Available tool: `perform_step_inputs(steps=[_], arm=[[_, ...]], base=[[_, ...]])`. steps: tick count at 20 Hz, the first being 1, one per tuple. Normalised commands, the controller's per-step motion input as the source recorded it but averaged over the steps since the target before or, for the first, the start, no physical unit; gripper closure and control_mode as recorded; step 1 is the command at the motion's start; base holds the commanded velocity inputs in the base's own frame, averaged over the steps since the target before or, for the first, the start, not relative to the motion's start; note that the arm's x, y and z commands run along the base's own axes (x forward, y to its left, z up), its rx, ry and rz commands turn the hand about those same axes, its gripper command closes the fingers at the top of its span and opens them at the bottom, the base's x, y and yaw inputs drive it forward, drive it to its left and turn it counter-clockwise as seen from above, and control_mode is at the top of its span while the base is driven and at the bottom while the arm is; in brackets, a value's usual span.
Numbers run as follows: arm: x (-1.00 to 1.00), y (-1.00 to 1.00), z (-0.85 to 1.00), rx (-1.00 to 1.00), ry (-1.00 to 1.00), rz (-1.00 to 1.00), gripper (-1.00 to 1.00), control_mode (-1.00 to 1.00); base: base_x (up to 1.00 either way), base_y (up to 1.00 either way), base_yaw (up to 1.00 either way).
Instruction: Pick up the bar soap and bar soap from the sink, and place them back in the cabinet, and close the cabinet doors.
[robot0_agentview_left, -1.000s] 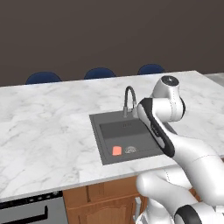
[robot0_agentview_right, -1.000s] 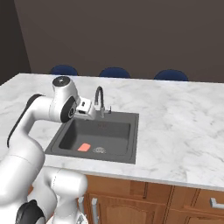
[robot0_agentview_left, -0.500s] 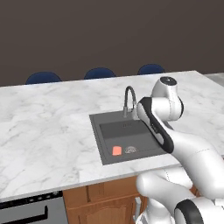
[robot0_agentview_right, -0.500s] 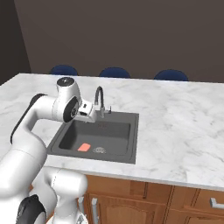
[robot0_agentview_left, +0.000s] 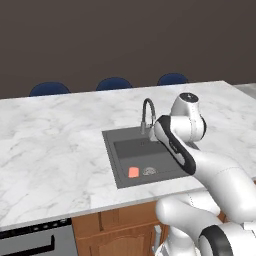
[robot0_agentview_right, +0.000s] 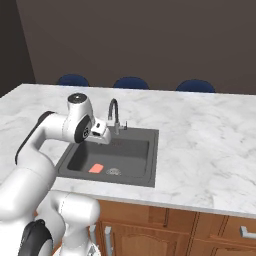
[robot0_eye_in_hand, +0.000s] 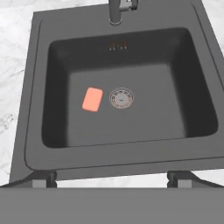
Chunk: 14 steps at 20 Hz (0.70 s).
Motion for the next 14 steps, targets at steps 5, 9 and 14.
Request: perform_step_inputs(steps=[5, 9, 14], arm=[[0.09, 0.04, -0.24, 0.0, 0.0, 0.0, -1.0, -1.0], [0.04, 0.01, -0.21, 0.0, 0.0, 0.0, -1.0, -1.0], [0.03, 0.04, -0.17, 0.0, 0.0, 0.0, -1.0, -1.0]], base=[[0.0, 0.0, 0.0], [0.0, 0.0, 0.0], [0.0, 0.0, 0.0]])
